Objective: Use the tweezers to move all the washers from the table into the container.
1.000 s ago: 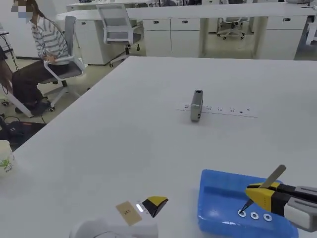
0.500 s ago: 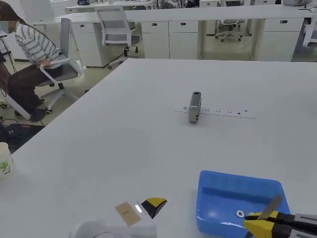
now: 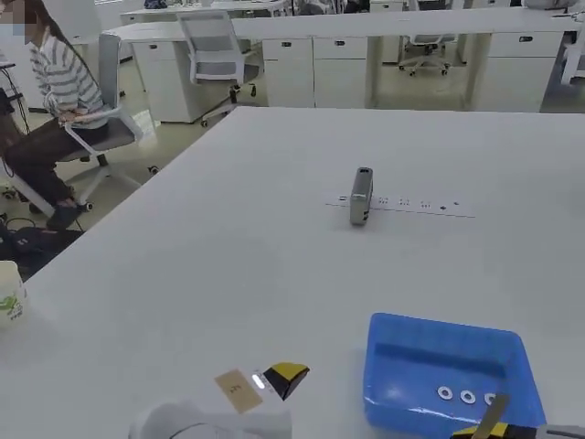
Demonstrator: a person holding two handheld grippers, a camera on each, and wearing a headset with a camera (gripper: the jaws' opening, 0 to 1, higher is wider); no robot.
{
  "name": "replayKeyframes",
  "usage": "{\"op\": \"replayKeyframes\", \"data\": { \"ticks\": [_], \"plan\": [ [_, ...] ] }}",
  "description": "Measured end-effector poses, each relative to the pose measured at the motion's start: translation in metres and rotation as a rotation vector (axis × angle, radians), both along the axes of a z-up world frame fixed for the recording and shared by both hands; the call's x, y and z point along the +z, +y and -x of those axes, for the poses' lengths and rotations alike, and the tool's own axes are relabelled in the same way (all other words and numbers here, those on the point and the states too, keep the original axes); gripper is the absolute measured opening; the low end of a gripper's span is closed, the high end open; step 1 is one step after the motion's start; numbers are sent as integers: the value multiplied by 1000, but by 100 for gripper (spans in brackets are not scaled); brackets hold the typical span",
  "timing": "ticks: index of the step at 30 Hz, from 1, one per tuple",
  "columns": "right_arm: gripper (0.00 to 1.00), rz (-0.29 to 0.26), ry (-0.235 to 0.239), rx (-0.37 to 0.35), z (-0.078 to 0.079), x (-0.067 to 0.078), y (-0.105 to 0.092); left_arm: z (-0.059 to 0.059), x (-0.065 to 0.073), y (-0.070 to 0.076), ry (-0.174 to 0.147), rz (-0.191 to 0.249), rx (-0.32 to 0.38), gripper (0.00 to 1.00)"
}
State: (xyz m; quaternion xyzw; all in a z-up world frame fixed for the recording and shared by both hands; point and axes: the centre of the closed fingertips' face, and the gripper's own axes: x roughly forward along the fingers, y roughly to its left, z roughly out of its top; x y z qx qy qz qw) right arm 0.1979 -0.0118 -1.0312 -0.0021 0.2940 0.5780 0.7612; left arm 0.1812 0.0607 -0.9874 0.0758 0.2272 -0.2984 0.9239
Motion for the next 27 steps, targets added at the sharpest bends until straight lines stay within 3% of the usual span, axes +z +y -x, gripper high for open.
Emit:
{"op": "replayKeyframes", "data": {
  "ticks": [9,14,19,21,22,27],
  "plan": [
    [4,25,-21,20,3,-4,1,0,-1,0,3,-5,-3,72],
    [4,62,-111,98,11,-3,5,0,-1,-1,2,-8,-5,72],
    [4,82,-166,131,19,-4,7,0,-2,0,3,-14,-3,71],
    [4,102,-202,150,21,-4,7,0,-2,0,4,-13,-3,71],
    [3,128,-244,160,19,-5,6,0,-2,0,4,-15,-3,71],
    [3,156,-257,141,16,-7,5,1,-2,0,3,-19,-6,71]
  ]
}}
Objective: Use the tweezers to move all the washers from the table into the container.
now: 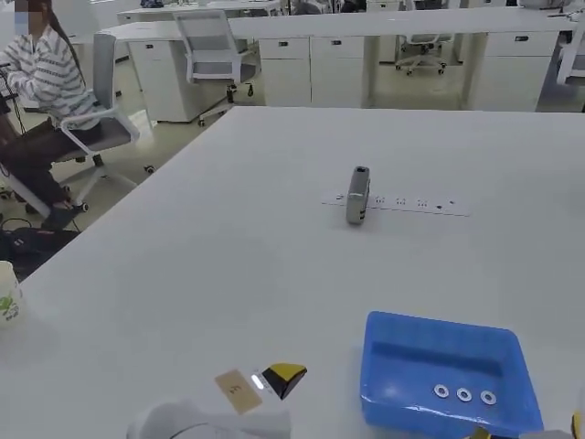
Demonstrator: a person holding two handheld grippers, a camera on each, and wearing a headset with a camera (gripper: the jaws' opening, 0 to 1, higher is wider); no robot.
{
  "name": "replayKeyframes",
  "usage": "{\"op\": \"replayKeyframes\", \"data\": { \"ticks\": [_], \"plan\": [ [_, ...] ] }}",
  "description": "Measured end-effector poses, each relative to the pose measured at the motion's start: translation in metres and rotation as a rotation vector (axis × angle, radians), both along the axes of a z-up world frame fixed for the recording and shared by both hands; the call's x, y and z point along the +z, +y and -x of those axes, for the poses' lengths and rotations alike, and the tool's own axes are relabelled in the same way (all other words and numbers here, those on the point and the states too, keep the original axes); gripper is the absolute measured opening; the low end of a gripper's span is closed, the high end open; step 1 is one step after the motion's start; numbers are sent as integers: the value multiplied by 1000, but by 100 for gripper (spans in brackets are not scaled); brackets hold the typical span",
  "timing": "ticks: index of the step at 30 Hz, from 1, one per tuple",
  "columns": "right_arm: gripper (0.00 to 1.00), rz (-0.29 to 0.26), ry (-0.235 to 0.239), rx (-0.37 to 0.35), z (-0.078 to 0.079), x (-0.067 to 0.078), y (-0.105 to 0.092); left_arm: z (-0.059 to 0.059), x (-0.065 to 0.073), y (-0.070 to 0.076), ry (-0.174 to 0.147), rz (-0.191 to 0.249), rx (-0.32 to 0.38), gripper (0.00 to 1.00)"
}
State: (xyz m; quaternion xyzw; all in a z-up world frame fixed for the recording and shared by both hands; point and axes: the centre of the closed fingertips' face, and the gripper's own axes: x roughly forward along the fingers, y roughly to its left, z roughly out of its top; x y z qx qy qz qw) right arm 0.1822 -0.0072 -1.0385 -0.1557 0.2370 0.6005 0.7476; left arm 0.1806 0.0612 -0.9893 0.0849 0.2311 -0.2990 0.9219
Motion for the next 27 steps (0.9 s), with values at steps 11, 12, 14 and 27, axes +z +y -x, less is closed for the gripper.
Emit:
{"op": "replayKeyframes", "data": {
  "ticks": [11,12,14,27],
  "plan": [
    [3,-169,169,-111,-5,15,1,-1,1,1,-6,7,7,71],
    [3,-174,174,-115,-7,15,0,-1,1,1,-6,8,7,71],
    [3,-190,185,-129,-9,19,-1,-1,1,1,-6,6,6,71],
    [3,-403,345,-179,-24,58,8,0,1,0,-5,4,3,70]
  ]
}}
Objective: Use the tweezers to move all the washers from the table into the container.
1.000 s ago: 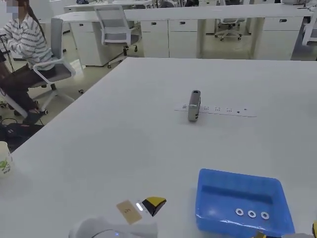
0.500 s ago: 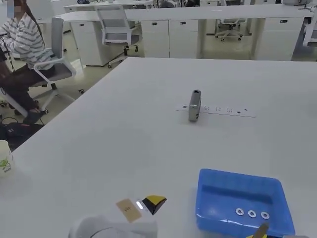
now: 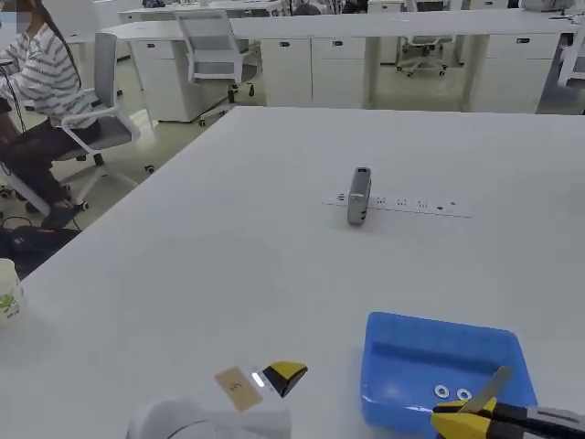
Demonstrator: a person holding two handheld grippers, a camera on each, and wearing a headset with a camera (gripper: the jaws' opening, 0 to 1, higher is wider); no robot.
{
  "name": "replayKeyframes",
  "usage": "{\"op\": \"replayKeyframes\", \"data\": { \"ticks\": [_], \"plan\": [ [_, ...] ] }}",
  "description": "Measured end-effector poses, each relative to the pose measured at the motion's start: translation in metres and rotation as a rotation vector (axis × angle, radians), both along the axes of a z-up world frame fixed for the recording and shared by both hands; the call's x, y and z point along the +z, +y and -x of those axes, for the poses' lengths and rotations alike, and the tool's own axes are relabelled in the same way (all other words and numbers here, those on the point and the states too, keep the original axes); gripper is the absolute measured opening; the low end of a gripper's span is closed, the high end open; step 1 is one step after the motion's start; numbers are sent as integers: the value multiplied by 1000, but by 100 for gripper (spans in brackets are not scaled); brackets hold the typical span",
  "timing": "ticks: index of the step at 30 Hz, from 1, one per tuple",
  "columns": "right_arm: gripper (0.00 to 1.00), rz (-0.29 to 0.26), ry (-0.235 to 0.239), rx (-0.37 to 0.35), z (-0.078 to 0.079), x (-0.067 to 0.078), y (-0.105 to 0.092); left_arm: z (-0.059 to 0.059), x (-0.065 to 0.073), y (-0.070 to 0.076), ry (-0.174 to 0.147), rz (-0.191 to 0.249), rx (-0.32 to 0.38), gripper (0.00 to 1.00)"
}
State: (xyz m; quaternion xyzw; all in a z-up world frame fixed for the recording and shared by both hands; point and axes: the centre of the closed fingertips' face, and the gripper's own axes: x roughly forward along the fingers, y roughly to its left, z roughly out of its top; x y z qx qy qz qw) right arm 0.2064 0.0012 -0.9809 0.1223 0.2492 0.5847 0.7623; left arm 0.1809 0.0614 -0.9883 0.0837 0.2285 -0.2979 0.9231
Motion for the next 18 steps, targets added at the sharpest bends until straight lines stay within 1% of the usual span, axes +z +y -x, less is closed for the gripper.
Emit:
{"op": "replayKeyframes", "data": {
  "ticks": [2,3,4,5,6,7,13,18],
  "plan": [
    [3,-34,14,-11,-3,7,0,0,0,0,-1,2,2,70],
    [3,-63,24,-25,-7,12,0,0,0,0,-1,2,2,70],
    [3,-80,31,-35,-9,15,0,0,0,0,-1,1,2,70],
    [3,-78,25,-26,-10,15,-2,0,0,0,-1,1,1,70],
    [3,-98,32,-51,-15,19,-2,0,0,0,0,0,-1,70],
    [3,-103,31,-61,-18,20,-3,0,0,-1,0,0,-2,70],
    [3,-114,57,-153,-39,15,-6,1,0,-1,2,-2,-5,70],
    [3,-71,69,-216,-55,3,-9,1,-1,0,4,-5,-3,70]
  ]
}}
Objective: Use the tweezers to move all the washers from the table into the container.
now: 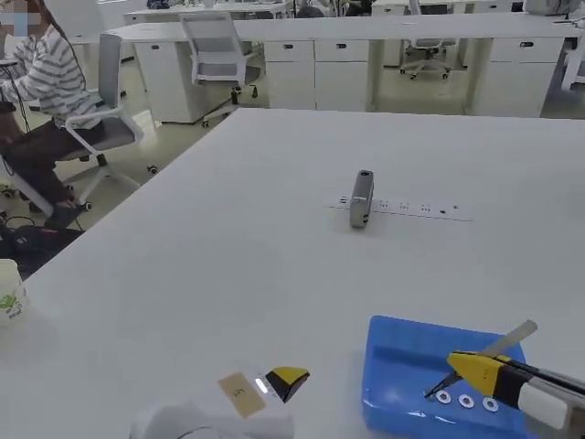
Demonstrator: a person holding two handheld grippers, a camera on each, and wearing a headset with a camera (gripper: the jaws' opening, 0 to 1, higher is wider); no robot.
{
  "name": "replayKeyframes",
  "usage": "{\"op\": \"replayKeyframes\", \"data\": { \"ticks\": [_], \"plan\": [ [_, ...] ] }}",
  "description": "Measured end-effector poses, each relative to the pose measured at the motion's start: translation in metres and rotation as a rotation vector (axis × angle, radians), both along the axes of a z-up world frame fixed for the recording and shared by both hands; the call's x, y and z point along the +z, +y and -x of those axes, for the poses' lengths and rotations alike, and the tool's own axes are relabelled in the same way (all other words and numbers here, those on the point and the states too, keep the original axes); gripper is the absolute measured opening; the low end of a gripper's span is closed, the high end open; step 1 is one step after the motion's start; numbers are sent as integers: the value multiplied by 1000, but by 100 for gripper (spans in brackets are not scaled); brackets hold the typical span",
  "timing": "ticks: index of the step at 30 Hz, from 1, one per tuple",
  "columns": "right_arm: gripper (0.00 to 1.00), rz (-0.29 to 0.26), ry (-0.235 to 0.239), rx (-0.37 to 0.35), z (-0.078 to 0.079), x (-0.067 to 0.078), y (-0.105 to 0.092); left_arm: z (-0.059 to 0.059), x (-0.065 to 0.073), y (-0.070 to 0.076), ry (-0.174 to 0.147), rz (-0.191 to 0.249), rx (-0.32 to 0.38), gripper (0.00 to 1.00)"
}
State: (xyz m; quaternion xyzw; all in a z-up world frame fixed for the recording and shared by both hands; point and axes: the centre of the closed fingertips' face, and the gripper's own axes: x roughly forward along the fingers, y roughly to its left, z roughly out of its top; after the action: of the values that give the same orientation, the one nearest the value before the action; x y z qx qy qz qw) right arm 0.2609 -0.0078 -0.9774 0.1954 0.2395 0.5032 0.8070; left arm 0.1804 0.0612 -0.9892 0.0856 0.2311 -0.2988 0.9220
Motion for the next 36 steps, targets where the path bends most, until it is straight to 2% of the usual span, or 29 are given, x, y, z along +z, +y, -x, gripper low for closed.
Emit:
{"op": "replayKeyframes", "data": {
  "ticks": [7,11,12,24,32,36],
  "plan": [
    [3,48,42,-59,-16,-19,2,-1,1,2,1,7,14,70],
    [3,91,41,-63,-22,-29,5,-1,1,3,0,6,16,70],
    [3,110,37,-63,-24,-33,5,-1,1,3,0,6,17,70],
    [3,186,6,-62,-32,-49,7,-1,0,3,2,-1,17,69],
    [3,211,-24,-51,-34,-51,8,-1,-2,4,6,-7,16,69],
    [3,241,-42,-38,-34,-54,9,-1,0,3,0,-4,16,68]
  ]
}}
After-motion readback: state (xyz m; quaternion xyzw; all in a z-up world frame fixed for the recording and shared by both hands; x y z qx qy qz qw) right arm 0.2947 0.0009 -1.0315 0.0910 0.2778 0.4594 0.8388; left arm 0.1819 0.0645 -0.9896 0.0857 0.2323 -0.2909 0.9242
